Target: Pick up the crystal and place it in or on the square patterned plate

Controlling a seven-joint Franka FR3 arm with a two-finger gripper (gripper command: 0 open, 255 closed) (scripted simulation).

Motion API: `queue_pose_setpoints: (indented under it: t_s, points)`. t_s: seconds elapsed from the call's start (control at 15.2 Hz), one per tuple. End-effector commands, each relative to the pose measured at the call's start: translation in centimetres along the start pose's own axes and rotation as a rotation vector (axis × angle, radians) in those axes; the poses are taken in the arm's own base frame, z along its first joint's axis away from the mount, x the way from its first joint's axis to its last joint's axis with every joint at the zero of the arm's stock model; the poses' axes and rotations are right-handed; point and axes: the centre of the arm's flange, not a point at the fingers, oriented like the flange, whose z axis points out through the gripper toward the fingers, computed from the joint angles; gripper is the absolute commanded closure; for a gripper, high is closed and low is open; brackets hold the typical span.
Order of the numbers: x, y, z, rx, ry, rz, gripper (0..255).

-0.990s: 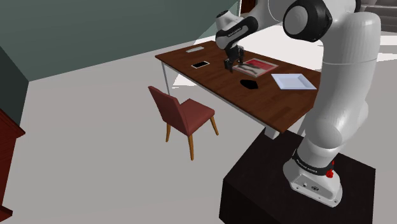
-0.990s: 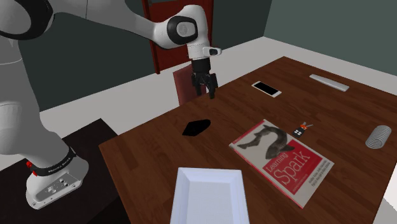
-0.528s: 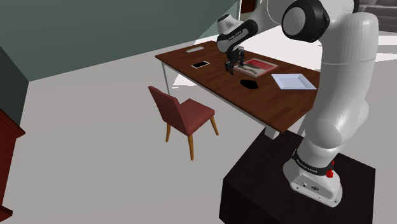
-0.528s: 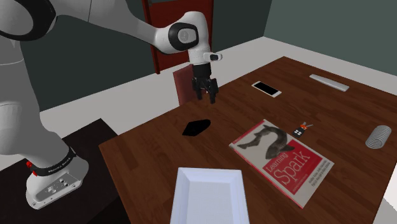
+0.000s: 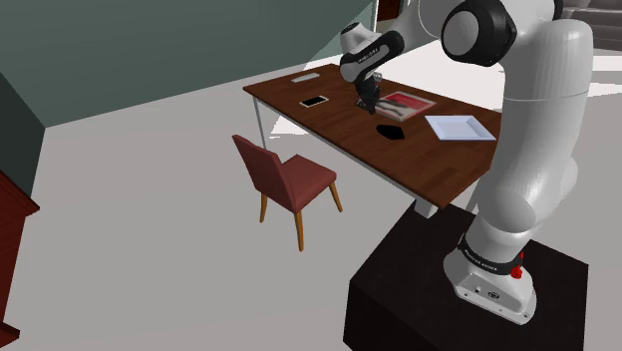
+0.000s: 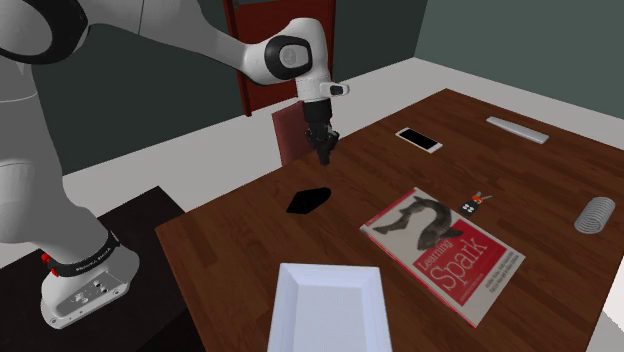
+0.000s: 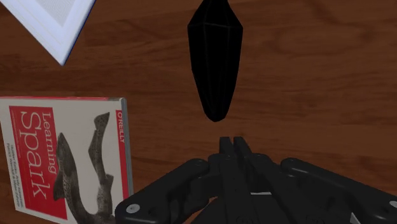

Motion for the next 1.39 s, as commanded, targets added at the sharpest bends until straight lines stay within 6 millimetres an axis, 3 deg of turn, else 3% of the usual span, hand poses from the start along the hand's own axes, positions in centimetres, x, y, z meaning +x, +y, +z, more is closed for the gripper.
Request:
queue_pose_setpoints:
  t_s: [0.0, 0.26, 0.33, 0.79, 1.32]
  points:
    - [0.0, 0.0, 0.0, 0.0, 0.0, 0.0, 255]
    - [0.0, 0.0, 0.0, 0.0, 0.0, 0.0, 255]
    - [0.0, 0.0, 0.0, 0.0, 0.0, 0.0, 0]
    - [-3.9, 4.0, 6.8, 0.187, -0.155, -0.11, 0]
    - [-4.6, 3.2, 10.7, 0.187, -0.155, -0.11, 0]
